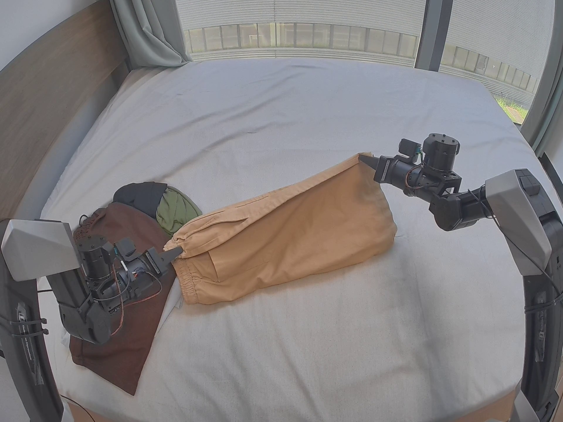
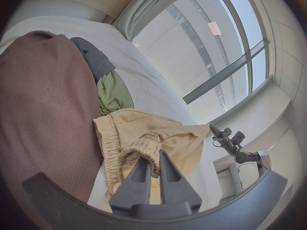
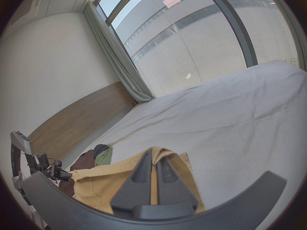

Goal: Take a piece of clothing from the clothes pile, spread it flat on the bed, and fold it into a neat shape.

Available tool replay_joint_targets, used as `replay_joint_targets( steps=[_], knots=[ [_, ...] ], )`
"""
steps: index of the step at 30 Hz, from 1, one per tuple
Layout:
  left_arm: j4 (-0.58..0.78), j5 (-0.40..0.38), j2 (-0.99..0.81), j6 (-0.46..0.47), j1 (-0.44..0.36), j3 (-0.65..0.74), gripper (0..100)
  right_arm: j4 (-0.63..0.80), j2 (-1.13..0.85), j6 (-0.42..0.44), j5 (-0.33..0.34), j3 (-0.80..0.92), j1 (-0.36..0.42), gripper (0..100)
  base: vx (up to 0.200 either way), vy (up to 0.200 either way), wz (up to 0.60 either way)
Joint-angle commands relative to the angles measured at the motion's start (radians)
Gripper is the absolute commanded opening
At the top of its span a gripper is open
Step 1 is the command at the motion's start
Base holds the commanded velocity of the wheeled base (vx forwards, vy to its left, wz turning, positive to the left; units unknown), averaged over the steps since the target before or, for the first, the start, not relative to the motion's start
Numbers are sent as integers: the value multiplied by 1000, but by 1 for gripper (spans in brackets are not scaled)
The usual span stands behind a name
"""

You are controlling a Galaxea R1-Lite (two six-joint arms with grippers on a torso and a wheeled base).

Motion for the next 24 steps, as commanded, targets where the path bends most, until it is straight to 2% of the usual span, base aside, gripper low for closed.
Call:
replay_joint_targets(
  steps=[1, 10, 11, 12, 13, 15, 19, 24],
  knots=[
    [0, 1, 25, 1, 0, -19, 0, 8, 48, 0, -1, -32, -1, 0, 0, 0, 0],
    [0, 3, 38, 3, 5, -37, 0, 8, 74, 0, -1, -60, 1, 0, 0, 0, 0],
    [0, 3, 38, 3, 5, -37, 100, 8, 74, 0, -1, -60, 1, 0, 0, 0, 0],
    [-2, 3, 38, 4, 5, -39, 100, 8, 80, 0, -1, -61, 1, 0, 0, 0, 0],
    [-2, 3, 38, 4, 5, -39, 100, 8, 81, 0, -1, -61, 1, 100, 0, 0, 0],
    [-2, 3, 38, 3, 9, -51, 100, 1, 106, 1, -1, -100, 3, 100, 0, 0, 0],
    [-2, 9, 37, 4, 29, -68, 100, -3, 129, 3, -56, -130, 10, 100, 0, 0, 0],
    [-2, 0, 17, -19, 35, -59, 100, 1, 101, 4, -59, -104, 13, 100, 0, 0, 0]
  ],
)
